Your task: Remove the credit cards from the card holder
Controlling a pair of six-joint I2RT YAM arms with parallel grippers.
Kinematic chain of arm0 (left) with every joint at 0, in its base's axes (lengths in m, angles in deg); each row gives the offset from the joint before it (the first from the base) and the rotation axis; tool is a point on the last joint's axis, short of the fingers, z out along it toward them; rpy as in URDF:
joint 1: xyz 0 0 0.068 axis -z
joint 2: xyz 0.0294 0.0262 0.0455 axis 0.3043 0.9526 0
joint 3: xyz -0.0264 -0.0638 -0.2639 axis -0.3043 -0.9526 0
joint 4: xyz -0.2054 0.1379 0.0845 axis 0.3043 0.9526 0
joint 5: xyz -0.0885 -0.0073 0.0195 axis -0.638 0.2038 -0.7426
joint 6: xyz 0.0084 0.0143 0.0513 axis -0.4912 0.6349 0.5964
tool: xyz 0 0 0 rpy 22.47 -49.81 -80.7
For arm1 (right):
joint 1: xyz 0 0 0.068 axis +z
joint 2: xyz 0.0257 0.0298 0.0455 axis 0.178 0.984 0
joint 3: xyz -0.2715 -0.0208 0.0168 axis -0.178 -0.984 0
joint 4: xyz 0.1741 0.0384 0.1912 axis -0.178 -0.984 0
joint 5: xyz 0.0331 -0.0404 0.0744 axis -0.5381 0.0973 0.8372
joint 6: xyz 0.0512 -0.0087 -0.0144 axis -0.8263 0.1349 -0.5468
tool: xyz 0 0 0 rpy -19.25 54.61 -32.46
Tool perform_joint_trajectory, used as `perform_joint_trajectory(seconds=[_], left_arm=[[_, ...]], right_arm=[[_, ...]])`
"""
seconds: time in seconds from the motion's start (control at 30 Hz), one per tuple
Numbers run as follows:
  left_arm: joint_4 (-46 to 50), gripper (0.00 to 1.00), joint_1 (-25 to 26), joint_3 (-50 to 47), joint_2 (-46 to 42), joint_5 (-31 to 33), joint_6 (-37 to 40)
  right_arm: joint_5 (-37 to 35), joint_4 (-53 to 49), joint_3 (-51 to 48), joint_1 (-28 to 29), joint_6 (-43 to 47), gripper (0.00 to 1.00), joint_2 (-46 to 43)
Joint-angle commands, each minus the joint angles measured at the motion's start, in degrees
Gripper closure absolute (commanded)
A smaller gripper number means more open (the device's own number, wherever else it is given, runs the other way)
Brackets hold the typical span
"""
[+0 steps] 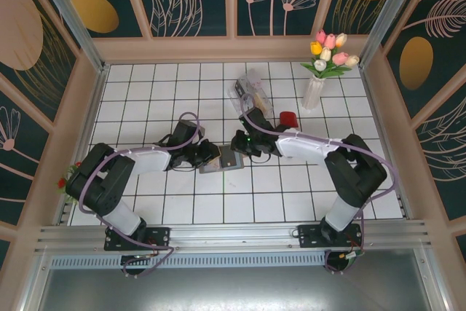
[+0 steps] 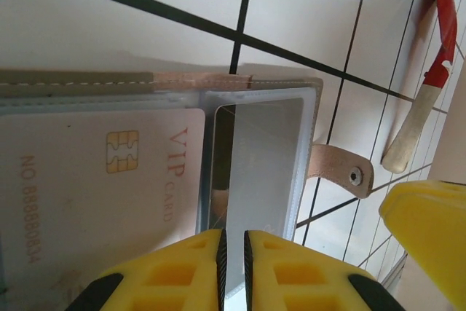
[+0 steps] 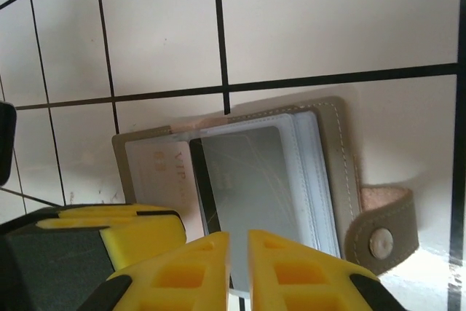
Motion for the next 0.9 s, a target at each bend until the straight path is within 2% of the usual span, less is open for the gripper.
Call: perform_joint_trajectory(seconds=[0.0,0.5,0.87], left_arm=[[-1.2,0.82,0.3,1.2,1.3,-2.1,-1.3],[5.4,0.77,0.3,3.3,2.6,1.6,1.9],[0.6,0.76,0.2,3.1,4.1,-3.5,2.3]], right_arm=[[1.0,-1.8,2.4,0.3,0.6,0.84,2.2],[1.0,-3.2,1.9,0.4,0.5,0.83,7.2],[1.4,-3.1,0.5,0.4,-0.2,0.83,8.3]])
